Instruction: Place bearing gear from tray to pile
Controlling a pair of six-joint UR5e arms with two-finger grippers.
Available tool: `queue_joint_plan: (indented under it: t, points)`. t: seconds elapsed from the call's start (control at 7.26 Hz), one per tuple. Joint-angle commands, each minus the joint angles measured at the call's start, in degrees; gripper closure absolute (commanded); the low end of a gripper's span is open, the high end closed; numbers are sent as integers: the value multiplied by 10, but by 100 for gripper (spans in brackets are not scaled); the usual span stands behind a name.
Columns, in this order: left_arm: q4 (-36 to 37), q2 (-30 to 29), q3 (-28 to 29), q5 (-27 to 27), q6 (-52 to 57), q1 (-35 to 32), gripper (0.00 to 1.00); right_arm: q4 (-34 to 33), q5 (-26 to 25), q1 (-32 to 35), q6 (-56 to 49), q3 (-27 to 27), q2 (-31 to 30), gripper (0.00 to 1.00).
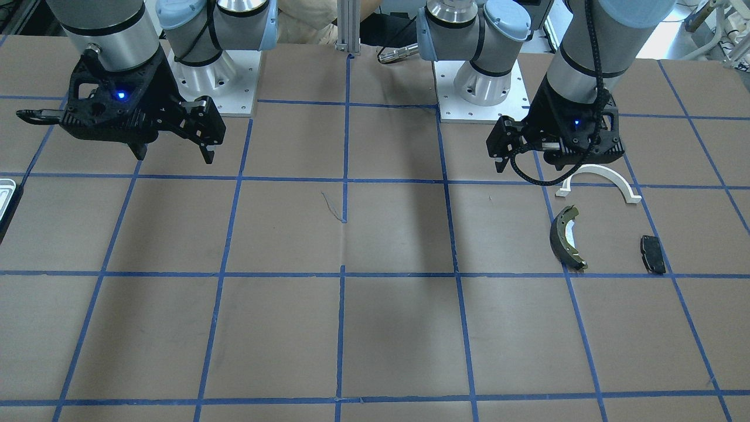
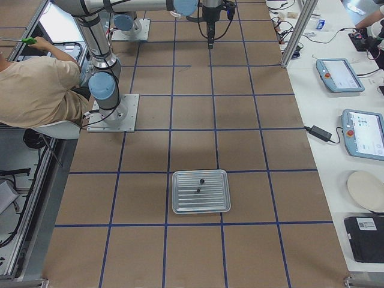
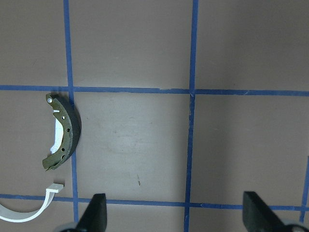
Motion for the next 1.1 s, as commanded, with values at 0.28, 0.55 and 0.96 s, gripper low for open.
queue_joint_plan:
  t: [0.28, 0.55, 0.96]
  points:
    - [-2, 0, -1, 0, 0, -1, 0, 0, -1, -8, -18, 4, 0, 0]
    - [-2, 0, 0, 0, 0, 0, 0, -2, -11, -32, -82, 1, 1, 0]
    - [-2, 0, -1, 1, 6, 0, 0, -6, -16, -186, -174, 6, -4, 0]
